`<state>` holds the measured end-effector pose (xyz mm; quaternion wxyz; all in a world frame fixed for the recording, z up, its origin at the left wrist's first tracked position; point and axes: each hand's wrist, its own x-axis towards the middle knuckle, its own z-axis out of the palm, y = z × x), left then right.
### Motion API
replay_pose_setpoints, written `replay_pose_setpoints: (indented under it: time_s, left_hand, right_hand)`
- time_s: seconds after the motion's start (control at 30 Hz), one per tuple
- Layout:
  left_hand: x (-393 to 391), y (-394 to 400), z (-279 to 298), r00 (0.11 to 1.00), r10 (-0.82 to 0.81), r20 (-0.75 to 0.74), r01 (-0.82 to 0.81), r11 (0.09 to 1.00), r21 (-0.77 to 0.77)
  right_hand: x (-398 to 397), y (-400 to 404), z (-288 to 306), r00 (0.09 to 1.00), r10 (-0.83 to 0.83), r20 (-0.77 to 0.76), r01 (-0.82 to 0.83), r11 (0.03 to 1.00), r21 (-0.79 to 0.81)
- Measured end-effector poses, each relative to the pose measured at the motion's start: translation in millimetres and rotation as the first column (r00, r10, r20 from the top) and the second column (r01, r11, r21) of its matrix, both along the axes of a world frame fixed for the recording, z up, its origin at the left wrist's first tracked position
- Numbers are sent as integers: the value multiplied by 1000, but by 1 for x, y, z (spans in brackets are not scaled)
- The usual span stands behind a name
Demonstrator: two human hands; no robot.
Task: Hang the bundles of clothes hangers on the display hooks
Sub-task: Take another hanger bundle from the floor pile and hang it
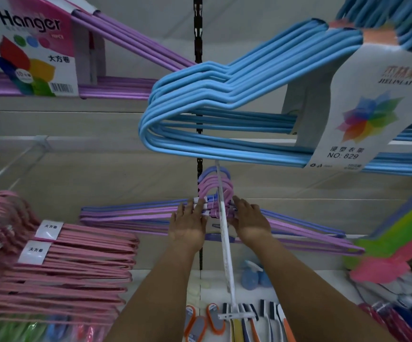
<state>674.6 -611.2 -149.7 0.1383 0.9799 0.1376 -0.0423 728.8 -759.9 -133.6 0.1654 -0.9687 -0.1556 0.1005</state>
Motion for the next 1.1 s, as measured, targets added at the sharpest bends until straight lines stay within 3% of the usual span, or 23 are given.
replay_pose_setpoints:
  time_s: [0.3,0.7,0.87,1.1]
  left_hand:
    - [23,11,-3,996,6,91,-18,991,129]
    - [35,7,-2,996,3,87,-8,999,51]
    - [23,-2,-5,994,-2,111,5,1000,-26]
    - [-14,-20,7,994,-25,109,24,1000,11]
  right_hand:
    - [21,7,-9,993,54,107,-53,998,-12]
    - [26,13,-7,992,-19,123,21,1000,-11]
    - [12,12,3,998,-28,64,27,1000,6]
    - [-21,-16,23,997,-46,-57,52,993,103]
